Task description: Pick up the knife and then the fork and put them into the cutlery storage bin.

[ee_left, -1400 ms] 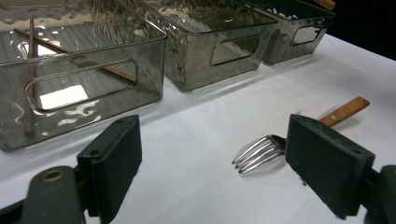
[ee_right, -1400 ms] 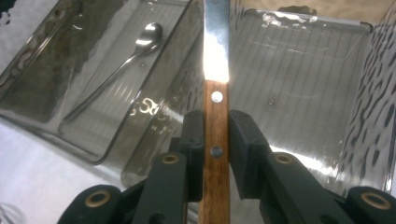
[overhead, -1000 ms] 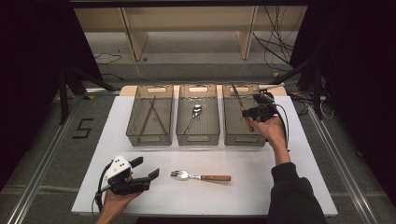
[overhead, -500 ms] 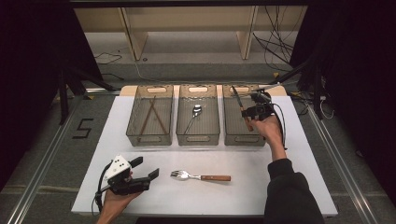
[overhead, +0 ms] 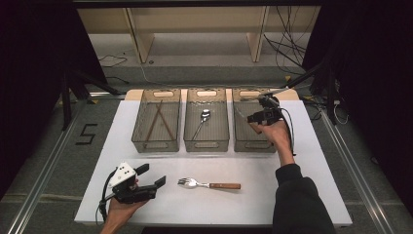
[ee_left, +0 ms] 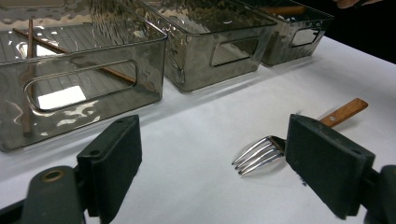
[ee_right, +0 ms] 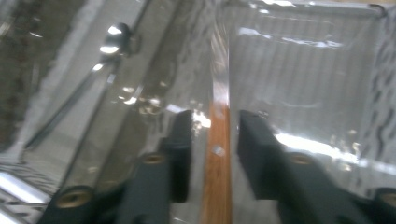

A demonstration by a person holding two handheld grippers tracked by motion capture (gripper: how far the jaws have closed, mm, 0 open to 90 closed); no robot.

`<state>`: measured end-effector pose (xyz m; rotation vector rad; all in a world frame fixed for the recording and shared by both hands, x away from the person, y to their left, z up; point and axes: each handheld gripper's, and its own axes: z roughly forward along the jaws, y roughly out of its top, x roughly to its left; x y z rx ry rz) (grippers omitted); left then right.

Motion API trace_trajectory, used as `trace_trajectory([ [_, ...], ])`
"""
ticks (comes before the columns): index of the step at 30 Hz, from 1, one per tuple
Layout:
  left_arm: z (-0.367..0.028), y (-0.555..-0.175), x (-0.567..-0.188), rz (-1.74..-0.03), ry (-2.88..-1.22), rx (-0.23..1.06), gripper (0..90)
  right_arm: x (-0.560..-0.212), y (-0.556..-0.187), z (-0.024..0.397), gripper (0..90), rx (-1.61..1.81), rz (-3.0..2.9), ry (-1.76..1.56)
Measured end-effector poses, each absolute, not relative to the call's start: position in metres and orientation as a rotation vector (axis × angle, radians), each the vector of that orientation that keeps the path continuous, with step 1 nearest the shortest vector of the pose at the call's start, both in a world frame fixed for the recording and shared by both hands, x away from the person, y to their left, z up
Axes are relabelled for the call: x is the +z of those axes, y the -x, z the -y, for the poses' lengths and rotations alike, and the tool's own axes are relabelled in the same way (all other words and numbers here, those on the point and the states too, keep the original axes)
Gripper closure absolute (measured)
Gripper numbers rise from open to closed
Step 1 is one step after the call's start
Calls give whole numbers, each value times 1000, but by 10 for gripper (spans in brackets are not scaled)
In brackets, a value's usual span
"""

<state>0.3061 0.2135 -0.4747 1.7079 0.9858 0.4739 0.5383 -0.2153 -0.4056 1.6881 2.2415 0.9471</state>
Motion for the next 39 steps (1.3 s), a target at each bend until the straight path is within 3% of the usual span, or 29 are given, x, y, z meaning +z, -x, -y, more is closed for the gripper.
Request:
trace_trajectory([
  [5,-214,-306,-475,-987,-1708,474,185,-400,-533,213,530,1013,-2272,-1637],
  [18,-214,-306,-475,-986,-1709,475,185,-378,-497,194,346,1210,-2336,-1382],
  [39,-213,-306,-476,-988,-1708,469,185,-377,-426,157,306,1211,-2578,-991],
])
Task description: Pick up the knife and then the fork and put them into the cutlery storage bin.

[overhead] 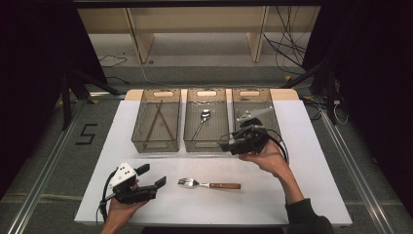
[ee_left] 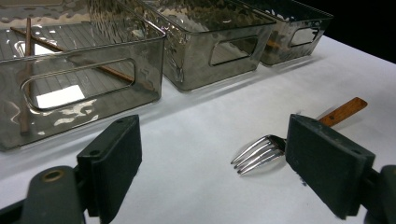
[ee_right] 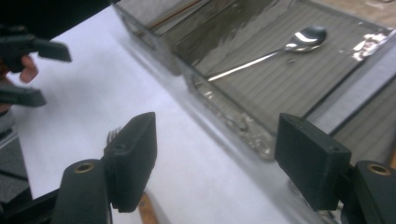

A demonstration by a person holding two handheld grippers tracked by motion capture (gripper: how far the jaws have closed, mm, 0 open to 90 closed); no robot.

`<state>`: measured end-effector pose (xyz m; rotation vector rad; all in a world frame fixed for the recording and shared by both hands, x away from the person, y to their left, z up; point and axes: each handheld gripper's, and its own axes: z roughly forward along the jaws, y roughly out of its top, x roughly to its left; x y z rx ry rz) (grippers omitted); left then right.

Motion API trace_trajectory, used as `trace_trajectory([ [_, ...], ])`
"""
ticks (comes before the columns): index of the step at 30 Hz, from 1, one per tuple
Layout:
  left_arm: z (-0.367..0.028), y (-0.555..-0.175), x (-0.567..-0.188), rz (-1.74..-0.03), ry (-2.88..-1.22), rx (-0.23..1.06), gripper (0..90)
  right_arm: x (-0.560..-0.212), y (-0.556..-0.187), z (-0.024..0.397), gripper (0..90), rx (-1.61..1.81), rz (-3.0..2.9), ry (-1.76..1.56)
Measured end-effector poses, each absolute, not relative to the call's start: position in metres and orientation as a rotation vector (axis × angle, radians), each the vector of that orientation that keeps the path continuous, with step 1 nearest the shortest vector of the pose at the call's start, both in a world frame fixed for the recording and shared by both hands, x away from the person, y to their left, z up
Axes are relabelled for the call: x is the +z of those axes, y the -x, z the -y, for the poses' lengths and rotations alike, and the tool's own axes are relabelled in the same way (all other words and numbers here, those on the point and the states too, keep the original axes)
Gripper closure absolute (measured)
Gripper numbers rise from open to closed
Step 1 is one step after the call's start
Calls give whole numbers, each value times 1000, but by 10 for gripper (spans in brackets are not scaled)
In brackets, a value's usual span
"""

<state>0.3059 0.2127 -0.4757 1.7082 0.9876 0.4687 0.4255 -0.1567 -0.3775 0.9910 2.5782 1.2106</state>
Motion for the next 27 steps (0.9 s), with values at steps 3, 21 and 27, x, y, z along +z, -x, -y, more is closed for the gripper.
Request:
trace_trajectory([
  [3,-213,-306,-476,-986,-1711,468,185,-381,-419,152,307,1199,-2607,-951],
  [21,-212,-305,-476,-978,-1720,474,185,-407,-389,128,306,1065,-2764,-787],
  [27,-212,-305,-477,-975,-1716,471,185,-415,-386,124,307,1003,-2794,-773],
])
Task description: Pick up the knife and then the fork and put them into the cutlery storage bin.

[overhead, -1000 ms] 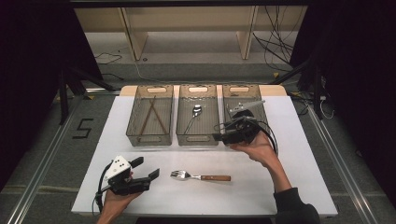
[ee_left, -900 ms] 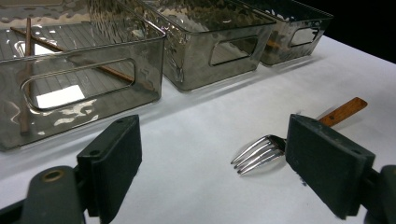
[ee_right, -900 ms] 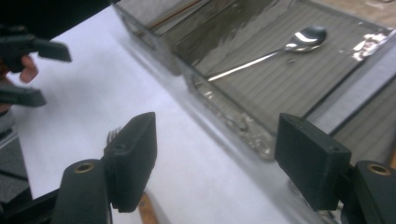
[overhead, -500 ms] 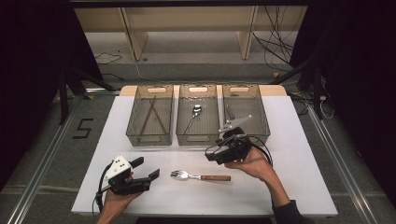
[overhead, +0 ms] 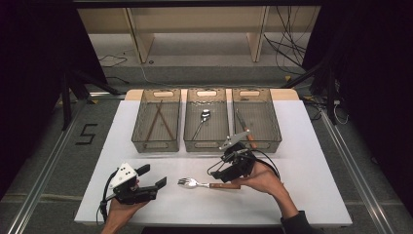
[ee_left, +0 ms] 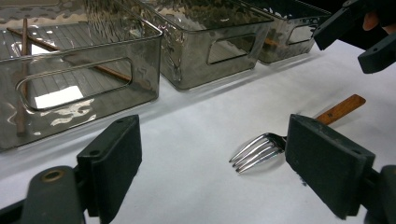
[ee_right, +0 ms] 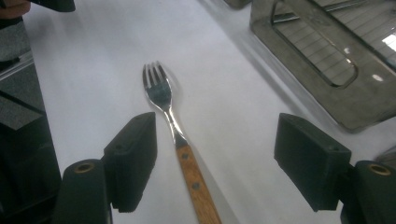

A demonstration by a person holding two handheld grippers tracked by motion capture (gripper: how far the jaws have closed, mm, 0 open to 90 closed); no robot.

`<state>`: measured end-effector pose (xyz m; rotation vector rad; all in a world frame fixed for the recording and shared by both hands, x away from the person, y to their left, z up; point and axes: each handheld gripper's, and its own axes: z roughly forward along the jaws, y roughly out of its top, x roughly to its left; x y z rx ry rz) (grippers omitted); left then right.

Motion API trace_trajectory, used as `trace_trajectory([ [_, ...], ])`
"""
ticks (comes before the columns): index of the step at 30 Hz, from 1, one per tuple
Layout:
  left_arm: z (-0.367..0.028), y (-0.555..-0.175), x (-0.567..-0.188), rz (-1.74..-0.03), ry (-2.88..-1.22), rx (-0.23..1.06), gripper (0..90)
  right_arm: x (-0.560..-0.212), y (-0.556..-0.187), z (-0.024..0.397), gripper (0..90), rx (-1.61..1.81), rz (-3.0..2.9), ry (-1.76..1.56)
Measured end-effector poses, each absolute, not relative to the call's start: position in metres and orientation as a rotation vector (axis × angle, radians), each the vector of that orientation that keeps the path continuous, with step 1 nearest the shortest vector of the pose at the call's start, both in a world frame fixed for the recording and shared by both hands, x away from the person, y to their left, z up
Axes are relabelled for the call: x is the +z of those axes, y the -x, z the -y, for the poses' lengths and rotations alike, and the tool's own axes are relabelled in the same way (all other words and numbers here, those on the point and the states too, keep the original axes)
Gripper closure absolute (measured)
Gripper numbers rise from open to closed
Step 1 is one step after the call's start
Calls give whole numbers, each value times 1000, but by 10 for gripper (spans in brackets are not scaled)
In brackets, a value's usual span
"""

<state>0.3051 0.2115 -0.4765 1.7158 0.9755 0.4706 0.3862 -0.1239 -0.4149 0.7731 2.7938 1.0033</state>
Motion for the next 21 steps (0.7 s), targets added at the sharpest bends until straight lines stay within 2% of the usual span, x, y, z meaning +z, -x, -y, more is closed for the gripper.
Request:
trace_trajectory([
  [12,-211,-305,-477,-968,-1724,471,185,-424,-383,116,310,890,-2831,-715],
  [21,-211,-305,-477,-966,-1724,473,185,-435,-383,112,365,807,-2890,-660],
])
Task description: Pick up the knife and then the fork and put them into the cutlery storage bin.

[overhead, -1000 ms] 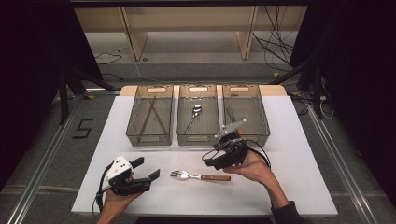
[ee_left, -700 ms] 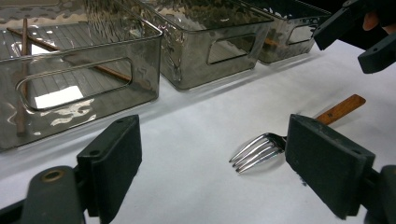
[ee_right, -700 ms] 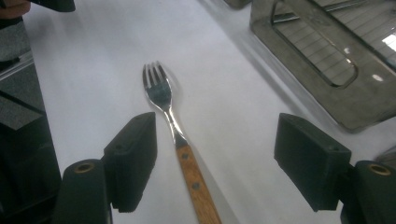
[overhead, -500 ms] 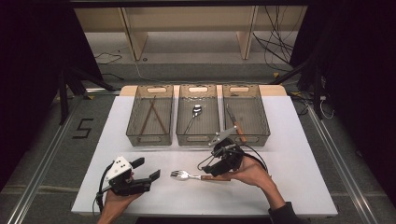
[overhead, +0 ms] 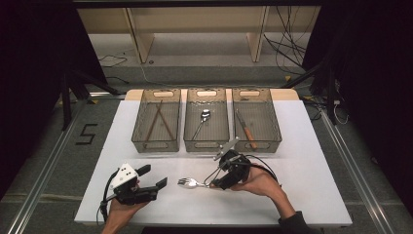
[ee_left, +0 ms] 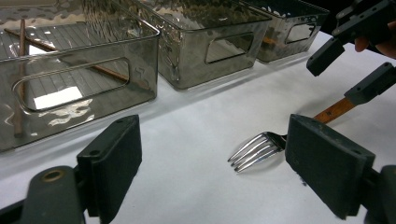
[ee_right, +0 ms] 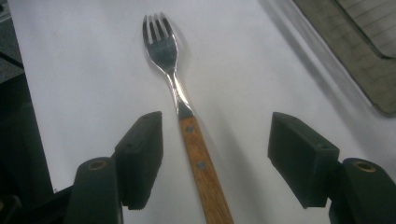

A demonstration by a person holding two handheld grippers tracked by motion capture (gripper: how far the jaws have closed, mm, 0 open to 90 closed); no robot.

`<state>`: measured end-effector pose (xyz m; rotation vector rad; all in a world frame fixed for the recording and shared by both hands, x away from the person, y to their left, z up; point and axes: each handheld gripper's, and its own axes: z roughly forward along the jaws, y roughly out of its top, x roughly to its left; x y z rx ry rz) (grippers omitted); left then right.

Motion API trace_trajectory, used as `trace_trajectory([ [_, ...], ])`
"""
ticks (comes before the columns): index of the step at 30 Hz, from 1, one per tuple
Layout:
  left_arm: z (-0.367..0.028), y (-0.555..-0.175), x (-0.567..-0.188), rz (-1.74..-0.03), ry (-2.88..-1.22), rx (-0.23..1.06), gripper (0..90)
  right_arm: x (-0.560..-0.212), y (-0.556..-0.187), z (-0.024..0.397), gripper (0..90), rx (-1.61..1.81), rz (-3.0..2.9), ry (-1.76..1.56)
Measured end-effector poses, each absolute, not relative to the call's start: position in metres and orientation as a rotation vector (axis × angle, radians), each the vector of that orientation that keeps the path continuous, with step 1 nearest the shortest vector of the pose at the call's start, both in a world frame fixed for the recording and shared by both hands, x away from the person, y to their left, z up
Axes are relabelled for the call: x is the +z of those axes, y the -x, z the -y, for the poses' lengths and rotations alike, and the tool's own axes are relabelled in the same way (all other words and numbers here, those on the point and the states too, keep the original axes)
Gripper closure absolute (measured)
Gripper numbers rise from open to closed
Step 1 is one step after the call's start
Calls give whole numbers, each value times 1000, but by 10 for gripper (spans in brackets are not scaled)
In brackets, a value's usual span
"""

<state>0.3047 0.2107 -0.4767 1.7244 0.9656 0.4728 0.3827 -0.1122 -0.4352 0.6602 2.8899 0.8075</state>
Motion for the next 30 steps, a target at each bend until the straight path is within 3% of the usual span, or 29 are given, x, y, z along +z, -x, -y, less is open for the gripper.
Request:
trace_trajectory([
  [30,-210,-304,-477,-962,-1733,475,185,-464,-378,98,624,531,-3005,-583],
])
